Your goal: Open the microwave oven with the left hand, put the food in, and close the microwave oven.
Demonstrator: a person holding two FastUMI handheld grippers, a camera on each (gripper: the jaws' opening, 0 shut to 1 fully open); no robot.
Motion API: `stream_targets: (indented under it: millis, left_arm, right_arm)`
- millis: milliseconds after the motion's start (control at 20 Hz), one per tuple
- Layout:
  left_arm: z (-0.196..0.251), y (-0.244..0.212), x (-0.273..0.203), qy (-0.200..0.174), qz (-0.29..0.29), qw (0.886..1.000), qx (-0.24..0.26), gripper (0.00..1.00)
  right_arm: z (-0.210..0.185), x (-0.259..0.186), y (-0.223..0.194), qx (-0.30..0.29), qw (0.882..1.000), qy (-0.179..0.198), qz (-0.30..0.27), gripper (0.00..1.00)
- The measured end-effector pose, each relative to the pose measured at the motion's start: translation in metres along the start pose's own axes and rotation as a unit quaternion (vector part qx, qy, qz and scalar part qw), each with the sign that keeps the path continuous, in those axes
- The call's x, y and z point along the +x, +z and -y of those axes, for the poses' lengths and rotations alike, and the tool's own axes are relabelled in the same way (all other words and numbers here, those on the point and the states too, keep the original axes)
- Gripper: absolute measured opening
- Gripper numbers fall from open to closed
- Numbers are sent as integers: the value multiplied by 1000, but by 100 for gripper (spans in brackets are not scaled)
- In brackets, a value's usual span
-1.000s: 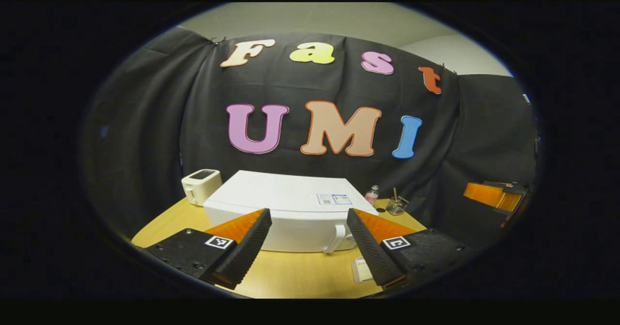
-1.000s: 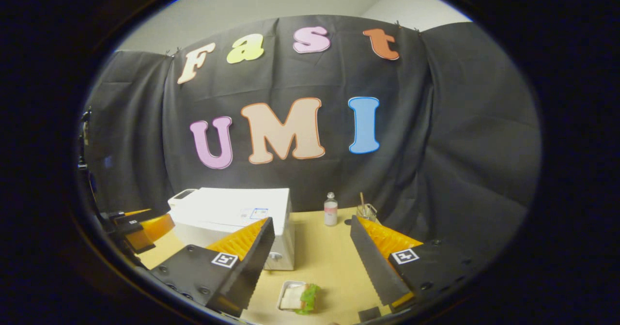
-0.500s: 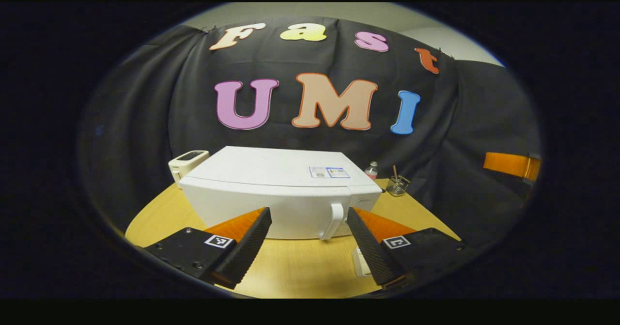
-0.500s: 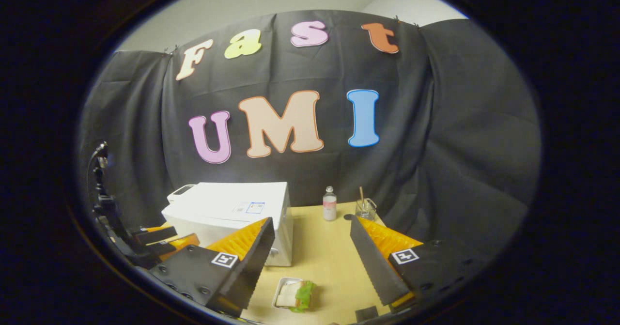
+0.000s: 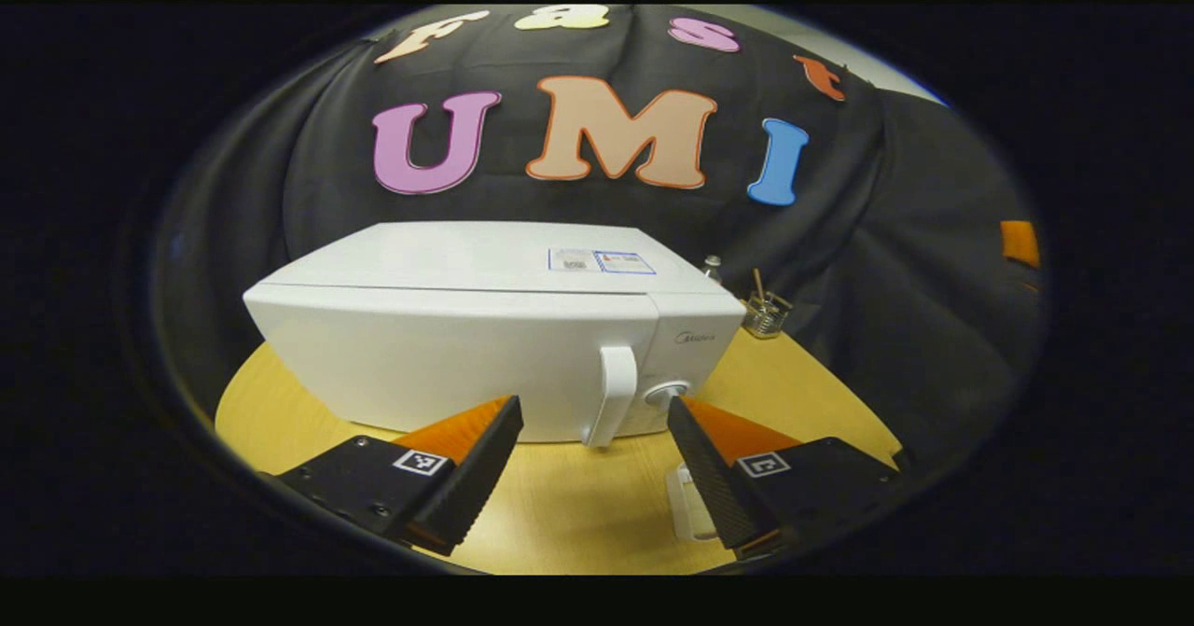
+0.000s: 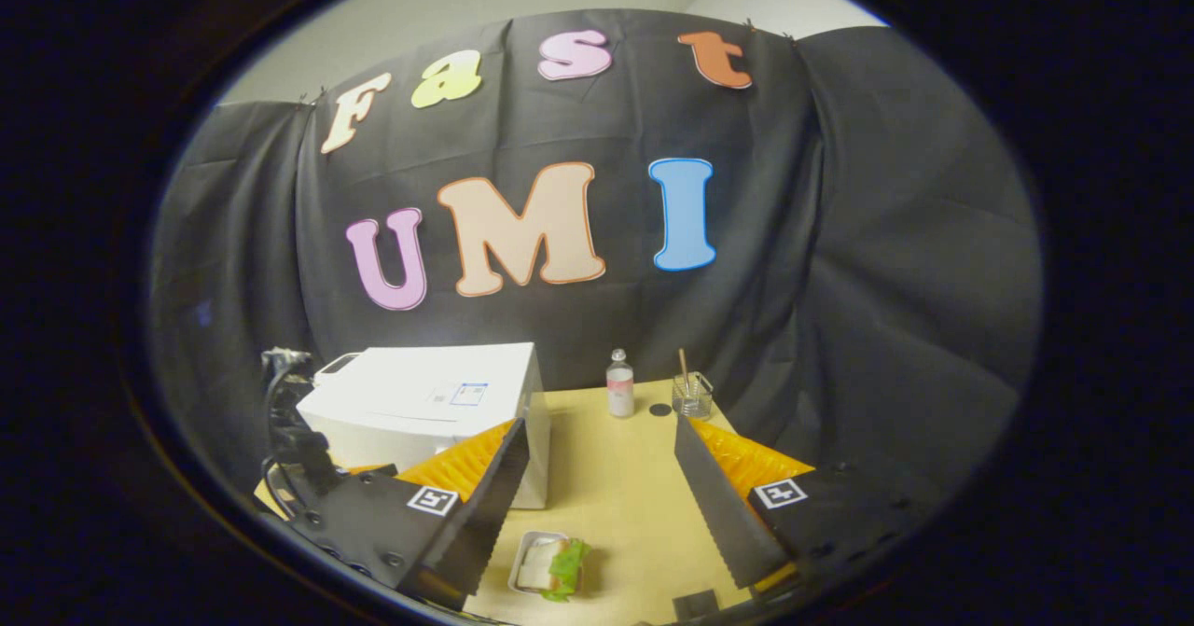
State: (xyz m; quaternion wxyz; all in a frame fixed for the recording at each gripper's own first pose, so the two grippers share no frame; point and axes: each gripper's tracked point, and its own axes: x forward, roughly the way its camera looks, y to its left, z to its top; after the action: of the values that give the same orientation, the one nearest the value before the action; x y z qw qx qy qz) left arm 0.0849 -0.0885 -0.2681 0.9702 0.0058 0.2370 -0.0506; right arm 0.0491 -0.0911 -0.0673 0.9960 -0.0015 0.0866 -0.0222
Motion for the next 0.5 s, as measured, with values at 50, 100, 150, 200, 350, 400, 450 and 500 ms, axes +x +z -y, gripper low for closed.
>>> stream_targets:
  millis: [50, 100, 150, 200, 350, 400, 450, 500]
  left_arm:
    - [2, -6, 8, -2, -8, 1000, -4, 93]
    - [4, -10, 15, -4, -15, 1000, -6, 97]
    - [5, -15, 21, -5, -19, 1000, -7, 97]
    - [7, -18, 28, -5, -25, 1000, -7, 96]
    - [6, -26, 48, 1, -35, 999, -5, 87]
    - [6, -28, 52, 4, -40, 999, -5, 83]
    - [6, -30, 56, 7, -43, 999, -6, 81]
    - [7, -29, 59, 6, -45, 999, -6, 81]
  right_arm:
    - [1, 1, 1, 1, 1000, -1, 0, 92]
    - [4, 2, 1, 2, 1000, -3, -1, 92]
    - [6, 3, 0, 2, 1000, -4, -3, 92]
    - [8, 4, -2, 2, 1000, -4, -6, 92]
    - [16, 5, -4, -3, 1000, -10, -12, 92]
    - [18, 6, -5, -3, 1000, -11, -13, 92]
    - [20, 7, -6, -2, 1000, -12, -16, 92]
    - [21, 7, -8, 1, 1000, -13, -18, 99]
